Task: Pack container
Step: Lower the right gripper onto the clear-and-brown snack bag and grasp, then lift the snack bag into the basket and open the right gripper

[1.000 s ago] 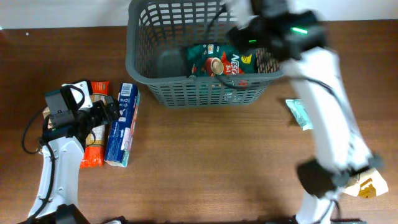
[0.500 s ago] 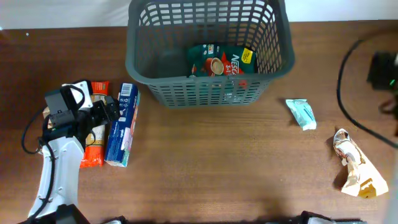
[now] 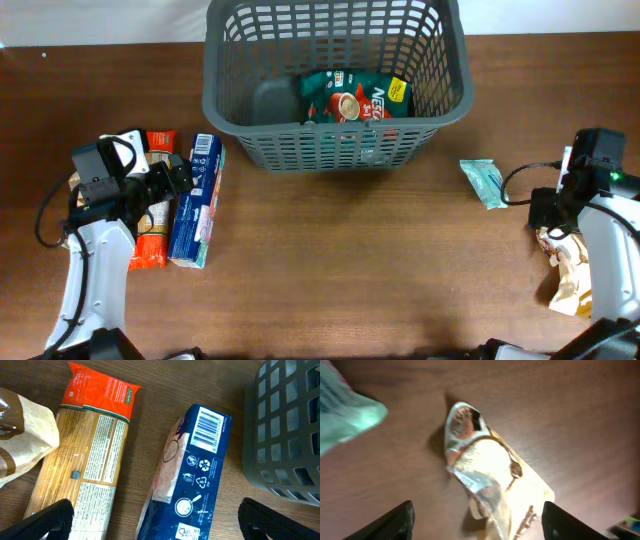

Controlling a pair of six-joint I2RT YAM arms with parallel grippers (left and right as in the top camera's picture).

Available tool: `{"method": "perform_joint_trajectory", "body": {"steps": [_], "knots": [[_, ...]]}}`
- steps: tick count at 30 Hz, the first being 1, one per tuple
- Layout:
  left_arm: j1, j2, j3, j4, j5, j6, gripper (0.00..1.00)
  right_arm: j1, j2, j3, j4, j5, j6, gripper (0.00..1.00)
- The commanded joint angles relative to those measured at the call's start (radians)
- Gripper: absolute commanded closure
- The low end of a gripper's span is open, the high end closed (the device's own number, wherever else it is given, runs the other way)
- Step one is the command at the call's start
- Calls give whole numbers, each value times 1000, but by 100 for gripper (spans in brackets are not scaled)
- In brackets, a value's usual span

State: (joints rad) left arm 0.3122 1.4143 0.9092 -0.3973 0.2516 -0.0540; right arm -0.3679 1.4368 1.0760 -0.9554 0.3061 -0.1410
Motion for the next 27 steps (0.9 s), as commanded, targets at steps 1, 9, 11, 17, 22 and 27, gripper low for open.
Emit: {"method": "perform_joint_trajectory", "body": {"steps": [1, 9, 11, 17, 22, 27], "knots": [[6, 5, 15, 3, 11, -9, 1, -10, 25, -6, -5, 80, -117, 21], [6, 5, 15, 3, 11, -9, 1, -114, 145, -6, -5, 61, -156, 22], [6, 5, 15, 3, 11, -9, 1, -142, 174, -6, 0, 44, -154, 23], [6, 5, 15, 3, 11, -9, 1, -183, 280, -8, 29, 9, -132, 28], [6, 5, 15, 3, 11, -9, 1, -180, 348, -13, 33, -40, -131, 28], [6, 5, 15, 3, 11, -9, 1, -183, 413, -36, 56, -37, -100, 28]]}}
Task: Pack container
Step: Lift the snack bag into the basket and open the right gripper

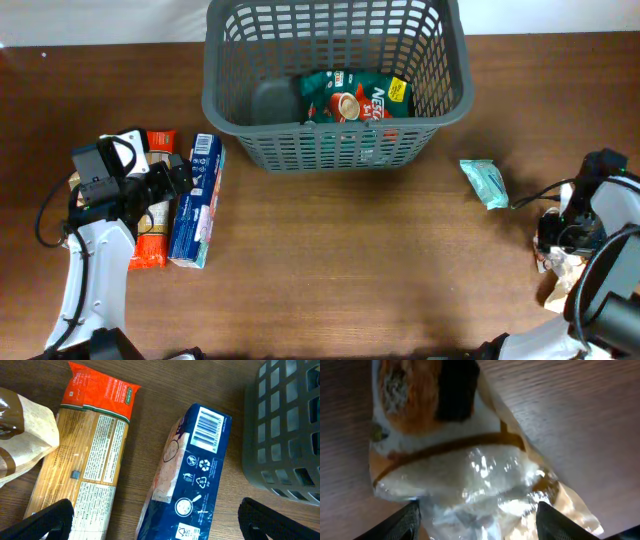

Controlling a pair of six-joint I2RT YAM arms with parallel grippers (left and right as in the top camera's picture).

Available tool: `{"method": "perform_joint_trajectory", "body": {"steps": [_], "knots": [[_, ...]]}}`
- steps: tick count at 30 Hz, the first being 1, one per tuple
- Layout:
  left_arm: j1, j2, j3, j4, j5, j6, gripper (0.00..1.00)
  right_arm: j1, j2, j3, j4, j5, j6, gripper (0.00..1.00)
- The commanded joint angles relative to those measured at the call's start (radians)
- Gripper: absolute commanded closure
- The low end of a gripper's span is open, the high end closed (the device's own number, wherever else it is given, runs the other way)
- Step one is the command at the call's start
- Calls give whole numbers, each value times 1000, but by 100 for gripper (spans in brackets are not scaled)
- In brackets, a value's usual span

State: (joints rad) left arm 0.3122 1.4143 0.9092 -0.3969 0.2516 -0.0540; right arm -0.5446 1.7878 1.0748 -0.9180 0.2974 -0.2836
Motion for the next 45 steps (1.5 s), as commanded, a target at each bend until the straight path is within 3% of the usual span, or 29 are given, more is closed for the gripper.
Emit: {"method": "perform_joint_trajectory", "body": {"steps": [1, 4, 7, 9, 18, 28, 32, 35, 39, 41, 45], "knots": [[6, 5, 15, 2, 11, -9, 1, -6, 78, -41, 31, -28, 58, 30], [6, 5, 15, 2, 11, -9, 1, -5, 106, -45, 48, -28, 79, 42], [6, 5, 15, 2, 11, -9, 1, -5, 131, -45, 60, -29, 116, 69], [6, 5, 15, 3, 11, -9, 1, -5, 141, -45, 63, -42, 159, 96], [6, 5, 15, 2, 11, -9, 1, -5, 98, 92, -19, -211, 241, 96], [6, 5, 15, 3, 11, -9, 1, 37, -108, 877, -464, -445, 237, 96], [6, 5, 15, 2, 11, -9, 1, 203, -182, 1132, -536, -527, 146, 96], [6, 5, 15, 2, 11, -9, 1, 453, -230, 1258, -476, -532, 37, 96], [6, 5, 15, 2, 11, -9, 1, 701, -224, 1273, -347, -530, -132, 96], [6, 5, 15, 3, 11, -9, 1, 845, -134, 1273, -278, -529, -299, 96], [6, 5, 15, 2, 11, -9, 1, 874, 3, 1273, -171, -523, -330, 96]]}}
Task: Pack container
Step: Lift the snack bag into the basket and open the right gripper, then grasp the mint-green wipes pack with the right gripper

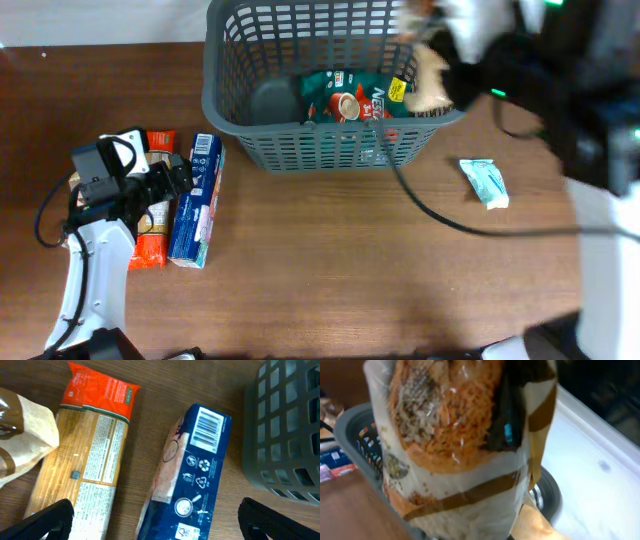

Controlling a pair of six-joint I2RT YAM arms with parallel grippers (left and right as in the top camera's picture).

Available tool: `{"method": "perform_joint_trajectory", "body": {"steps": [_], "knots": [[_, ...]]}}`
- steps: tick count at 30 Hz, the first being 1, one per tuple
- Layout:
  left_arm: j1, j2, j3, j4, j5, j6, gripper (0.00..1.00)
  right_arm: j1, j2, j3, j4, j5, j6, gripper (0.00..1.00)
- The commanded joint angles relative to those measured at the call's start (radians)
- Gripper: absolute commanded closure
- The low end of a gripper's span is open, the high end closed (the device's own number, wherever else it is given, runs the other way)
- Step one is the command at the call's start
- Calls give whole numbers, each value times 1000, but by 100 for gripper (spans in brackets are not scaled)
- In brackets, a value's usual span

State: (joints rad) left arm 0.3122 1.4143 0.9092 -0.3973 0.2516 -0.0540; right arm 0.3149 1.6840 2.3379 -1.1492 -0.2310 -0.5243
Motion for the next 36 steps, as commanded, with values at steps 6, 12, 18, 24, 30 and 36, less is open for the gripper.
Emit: {"method": "perform_joint_trajectory", "body": {"steps": [6, 12, 18, 24, 30, 36], "knots": [[6, 5, 15, 3, 11, -9, 1, 13, 371, 10, 136, 65, -70, 96], [6, 5, 15, 3, 11, -9, 1, 13, 490, 9, 31, 113, -40, 82], [6, 5, 15, 3, 11, -9, 1, 8, 342, 37, -44, 346, 83, 36], [6, 5, 15, 3, 11, -9, 1, -140, 75, 26, -64, 397, 167, 36], [6, 5, 15, 3, 11, -9, 1, -572, -192, -412, 64, 195, 278, 35], [6, 5, 15, 3, 11, -9, 1, -628, -132, -934, 200, 99, 279, 33]]}}
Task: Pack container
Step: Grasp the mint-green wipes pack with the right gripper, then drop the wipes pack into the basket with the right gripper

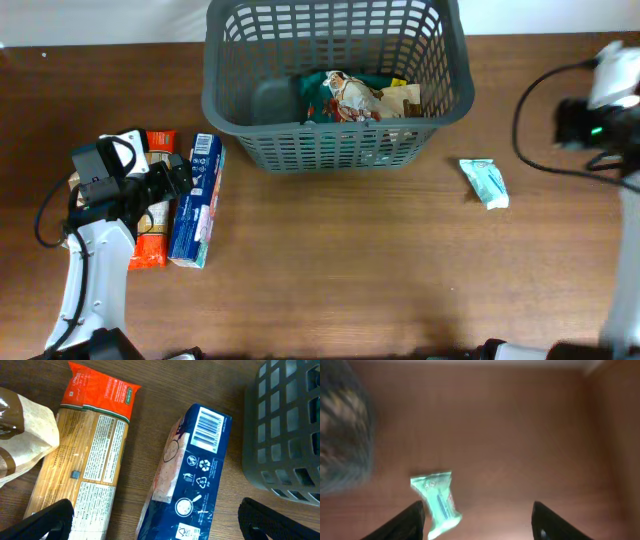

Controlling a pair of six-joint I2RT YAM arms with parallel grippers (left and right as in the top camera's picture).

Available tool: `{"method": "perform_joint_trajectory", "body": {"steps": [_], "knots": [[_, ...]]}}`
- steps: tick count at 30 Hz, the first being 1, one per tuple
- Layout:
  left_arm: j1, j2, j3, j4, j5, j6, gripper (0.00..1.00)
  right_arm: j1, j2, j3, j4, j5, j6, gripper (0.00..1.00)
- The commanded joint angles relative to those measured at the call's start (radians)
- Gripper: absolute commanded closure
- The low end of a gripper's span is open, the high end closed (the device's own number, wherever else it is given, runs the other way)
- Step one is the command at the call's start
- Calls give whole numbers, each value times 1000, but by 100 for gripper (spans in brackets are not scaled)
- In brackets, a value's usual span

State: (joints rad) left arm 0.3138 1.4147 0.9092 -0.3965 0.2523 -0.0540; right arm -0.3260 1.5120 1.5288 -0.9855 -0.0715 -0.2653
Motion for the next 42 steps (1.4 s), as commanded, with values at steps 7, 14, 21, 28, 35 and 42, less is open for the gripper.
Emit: {"method": "perform_joint_trajectory", "body": {"steps": [7, 14, 21, 28, 35, 42], "knots": [[4, 5, 15, 2, 10, -9, 1, 74, 268, -216, 84, -60, -28, 24], [4, 5, 15, 2, 10, -9, 1, 84, 447, -216, 122, -48, -124, 19], [4, 5, 15, 2, 10, -9, 1, 84, 497, -214, 148, -53, -103, 97], [4, 5, 15, 2, 10, -9, 1, 64, 463, -16, -18, -78, 18, 96], [4, 5, 15, 2, 10, -9, 1, 56, 383, 532, -319, -217, 92, 96], [4, 5, 15, 2, 10, -9, 1, 212, 325, 1030, -493, -236, 85, 97]]}}
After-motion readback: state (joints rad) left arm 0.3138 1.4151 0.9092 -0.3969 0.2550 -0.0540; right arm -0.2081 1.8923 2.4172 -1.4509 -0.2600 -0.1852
